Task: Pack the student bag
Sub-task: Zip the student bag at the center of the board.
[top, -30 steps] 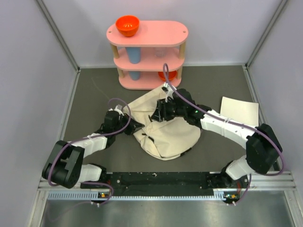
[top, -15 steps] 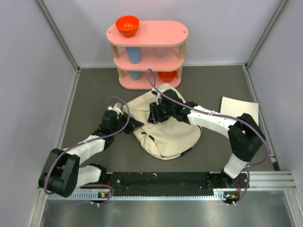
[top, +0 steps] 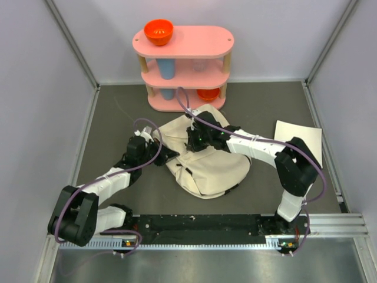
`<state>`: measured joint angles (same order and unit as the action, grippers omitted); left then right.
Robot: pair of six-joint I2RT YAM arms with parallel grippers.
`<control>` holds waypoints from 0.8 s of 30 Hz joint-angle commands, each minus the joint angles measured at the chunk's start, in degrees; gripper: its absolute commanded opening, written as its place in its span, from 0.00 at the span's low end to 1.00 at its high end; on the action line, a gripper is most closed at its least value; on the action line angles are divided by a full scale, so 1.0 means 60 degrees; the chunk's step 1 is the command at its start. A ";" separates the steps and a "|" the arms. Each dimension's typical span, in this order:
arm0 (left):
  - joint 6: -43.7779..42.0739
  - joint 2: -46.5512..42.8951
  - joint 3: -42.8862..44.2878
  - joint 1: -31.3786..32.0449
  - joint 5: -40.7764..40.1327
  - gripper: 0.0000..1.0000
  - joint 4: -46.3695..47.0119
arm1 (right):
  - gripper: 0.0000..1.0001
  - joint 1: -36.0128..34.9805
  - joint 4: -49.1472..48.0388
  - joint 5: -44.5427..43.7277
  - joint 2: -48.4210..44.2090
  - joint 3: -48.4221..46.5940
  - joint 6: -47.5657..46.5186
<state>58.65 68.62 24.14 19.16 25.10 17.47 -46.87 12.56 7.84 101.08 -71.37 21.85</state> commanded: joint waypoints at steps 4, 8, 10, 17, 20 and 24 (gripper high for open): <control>-0.0225 -0.0303 0.0430 -0.0073 0.0006 0.00 0.0574 | 0.00 -0.0201 0.0090 -0.1319 -0.0351 -0.0058 0.0035; -0.0356 -0.0509 0.0167 -0.0219 -0.0126 0.00 0.0325 | 0.00 -0.0142 -0.0013 -0.2548 -0.1170 0.0206 0.0050; -0.0488 -0.0640 0.0035 -0.0380 -0.0068 0.00 0.0150 | 0.00 -0.0084 -0.0042 -0.2813 -0.1318 0.0352 0.0167; -0.1117 -0.1329 -0.0259 -0.1053 -0.0068 0.00 -0.0932 | 0.00 0.0881 -0.0290 -0.3429 -0.1816 0.1026 0.0856; -0.1381 -0.1548 -0.0332 -0.1259 -0.0009 0.00 -0.1300 | 0.00 0.1176 -0.0394 -0.3430 -0.2095 0.1290 0.0973; -0.1572 -0.1593 -0.0420 -0.1610 0.0297 0.00 -0.1418 | 0.00 0.1629 -0.0583 -0.3503 -0.2446 0.1714 0.1032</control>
<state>53.08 60.88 22.63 12.27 27.31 9.82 -40.93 11.40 -6.66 91.02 -62.92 27.79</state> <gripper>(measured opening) 0.016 0.004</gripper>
